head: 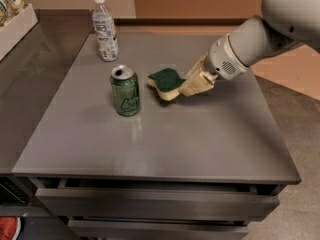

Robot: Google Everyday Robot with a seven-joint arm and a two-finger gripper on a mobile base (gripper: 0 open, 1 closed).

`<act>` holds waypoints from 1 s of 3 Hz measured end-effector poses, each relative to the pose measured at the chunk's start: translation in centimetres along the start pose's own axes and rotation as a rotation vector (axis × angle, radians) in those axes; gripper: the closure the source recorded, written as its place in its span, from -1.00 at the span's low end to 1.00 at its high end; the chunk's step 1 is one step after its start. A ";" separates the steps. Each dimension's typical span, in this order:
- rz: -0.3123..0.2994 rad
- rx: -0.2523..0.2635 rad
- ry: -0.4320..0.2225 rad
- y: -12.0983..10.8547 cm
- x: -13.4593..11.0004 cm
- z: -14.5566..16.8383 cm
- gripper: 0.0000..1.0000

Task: Move sponge near green can

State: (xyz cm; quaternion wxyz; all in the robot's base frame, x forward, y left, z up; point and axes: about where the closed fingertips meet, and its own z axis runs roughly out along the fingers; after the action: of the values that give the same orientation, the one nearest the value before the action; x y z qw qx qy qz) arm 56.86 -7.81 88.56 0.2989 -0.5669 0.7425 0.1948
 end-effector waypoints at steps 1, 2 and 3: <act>-0.020 -0.045 -0.001 2.4 -0.1 1.4 1.00; -0.031 -0.054 -0.013 4.1 -0.4 2.1 0.66; -0.031 -0.038 -0.009 4.8 -0.4 2.9 0.17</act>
Offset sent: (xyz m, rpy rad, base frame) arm -0.0486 0.0378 -0.0190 0.0311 0.0056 0.0687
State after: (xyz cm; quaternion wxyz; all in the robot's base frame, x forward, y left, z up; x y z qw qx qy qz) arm 53.04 -4.32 86.43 0.2944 -0.5830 0.7286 0.2066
